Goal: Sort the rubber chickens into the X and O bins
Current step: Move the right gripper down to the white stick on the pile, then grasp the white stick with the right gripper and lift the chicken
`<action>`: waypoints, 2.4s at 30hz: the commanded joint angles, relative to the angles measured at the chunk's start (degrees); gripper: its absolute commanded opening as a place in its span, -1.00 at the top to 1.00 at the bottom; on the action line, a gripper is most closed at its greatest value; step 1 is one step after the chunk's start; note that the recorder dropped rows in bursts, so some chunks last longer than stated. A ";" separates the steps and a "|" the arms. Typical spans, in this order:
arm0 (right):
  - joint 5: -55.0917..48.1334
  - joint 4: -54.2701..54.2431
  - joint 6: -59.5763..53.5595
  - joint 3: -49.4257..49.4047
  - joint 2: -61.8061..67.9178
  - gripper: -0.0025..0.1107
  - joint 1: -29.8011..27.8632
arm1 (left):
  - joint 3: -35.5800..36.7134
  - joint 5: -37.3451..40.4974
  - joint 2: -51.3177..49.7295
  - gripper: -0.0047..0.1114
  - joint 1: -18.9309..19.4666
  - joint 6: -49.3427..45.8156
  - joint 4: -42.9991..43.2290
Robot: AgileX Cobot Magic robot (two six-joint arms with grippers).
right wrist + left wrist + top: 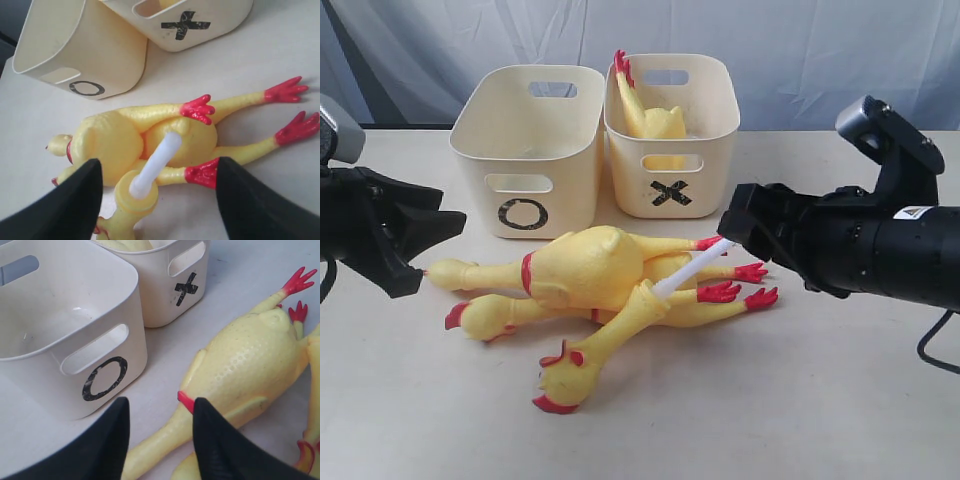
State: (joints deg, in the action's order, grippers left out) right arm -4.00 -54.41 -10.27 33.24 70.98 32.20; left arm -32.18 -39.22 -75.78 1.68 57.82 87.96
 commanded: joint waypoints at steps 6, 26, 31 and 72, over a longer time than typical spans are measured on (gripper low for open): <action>2.66 -0.32 -0.25 -0.11 4.30 -0.10 -0.12 | -0.24 0.18 -0.23 0.23 -0.17 0.20 -0.86; -0.68 -4.83 -0.15 7.87 13.74 -0.04 -0.02 | -0.24 0.18 -0.23 0.23 -0.17 0.08 -1.10; -0.81 -5.70 -0.15 8.30 14.58 0.35 -0.02 | -0.24 0.18 -0.23 0.23 -0.17 0.08 -1.20; -6.87 -6.09 -0.26 8.30 9.33 0.97 -0.13 | -0.24 0.18 -0.23 0.23 -0.17 0.01 -1.10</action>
State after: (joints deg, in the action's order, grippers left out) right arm -10.14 -60.94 -10.02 41.26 82.21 32.20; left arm -32.18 -39.23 -75.78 1.68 57.82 87.39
